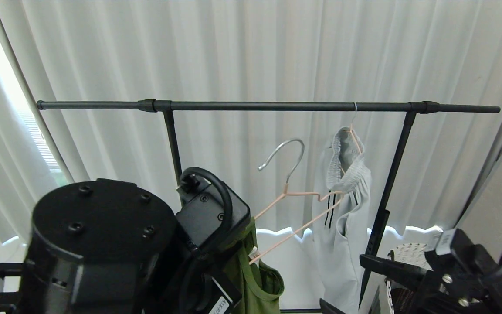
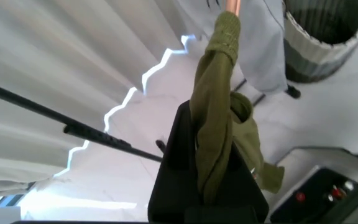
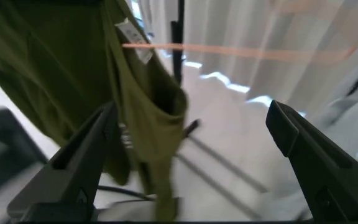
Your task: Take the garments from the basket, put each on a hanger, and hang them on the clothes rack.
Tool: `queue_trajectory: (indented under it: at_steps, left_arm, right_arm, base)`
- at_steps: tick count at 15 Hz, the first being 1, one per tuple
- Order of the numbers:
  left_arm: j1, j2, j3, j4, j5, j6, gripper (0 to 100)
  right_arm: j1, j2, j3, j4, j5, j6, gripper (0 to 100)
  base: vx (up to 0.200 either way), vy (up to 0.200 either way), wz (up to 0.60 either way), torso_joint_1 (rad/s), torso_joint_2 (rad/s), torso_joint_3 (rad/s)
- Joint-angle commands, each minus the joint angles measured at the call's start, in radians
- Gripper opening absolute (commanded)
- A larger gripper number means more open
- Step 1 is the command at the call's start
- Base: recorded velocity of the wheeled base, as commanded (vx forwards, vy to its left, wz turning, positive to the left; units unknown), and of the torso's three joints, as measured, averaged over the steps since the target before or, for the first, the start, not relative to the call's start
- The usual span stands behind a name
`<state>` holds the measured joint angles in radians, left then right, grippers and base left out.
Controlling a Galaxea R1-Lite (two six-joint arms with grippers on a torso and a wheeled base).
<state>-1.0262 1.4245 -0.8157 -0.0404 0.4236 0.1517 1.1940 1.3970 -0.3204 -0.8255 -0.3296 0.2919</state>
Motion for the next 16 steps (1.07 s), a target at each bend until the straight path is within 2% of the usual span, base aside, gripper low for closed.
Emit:
queue_trajectory:
  at_steps: [1, 4, 9, 16]
  left_arm:
    - [0.0, -0.01, -0.016, -0.001, 0.018, 0.0, 0]
    - [0.0, -0.033, -0.036, -0.003, 0.03, 0.0, 0]
    - [-0.008, -0.087, -0.043, -0.004, 0.027, 0.003, 0]
    - [-0.026, -0.095, -0.043, -0.004, 0.023, 0.002, 0]
  right_arm:
    - [-0.005, 0.177, -0.072, 0.022, 0.003, 0.13, 100]
    - [-0.062, 0.309, -0.16, 0.022, 0.001, 0.239, 100]
    - [-0.148, 0.416, -0.247, 0.022, 0.003, 0.243, 100]
    - [-0.117, 0.467, -0.295, 0.02, 0.001, 0.242, 100]
  base:
    - [0.0, 0.0, 0.0, 0.0, 0.0, 0.0]
    - [0.0, 0.0, 0.0, 0.0, 0.0, 0.0]
    - [0.0, 0.0, 0.0, 0.0, 0.0, 0.0]
    - [0.0, 0.0, 0.0, 0.0, 0.0, 0.0]
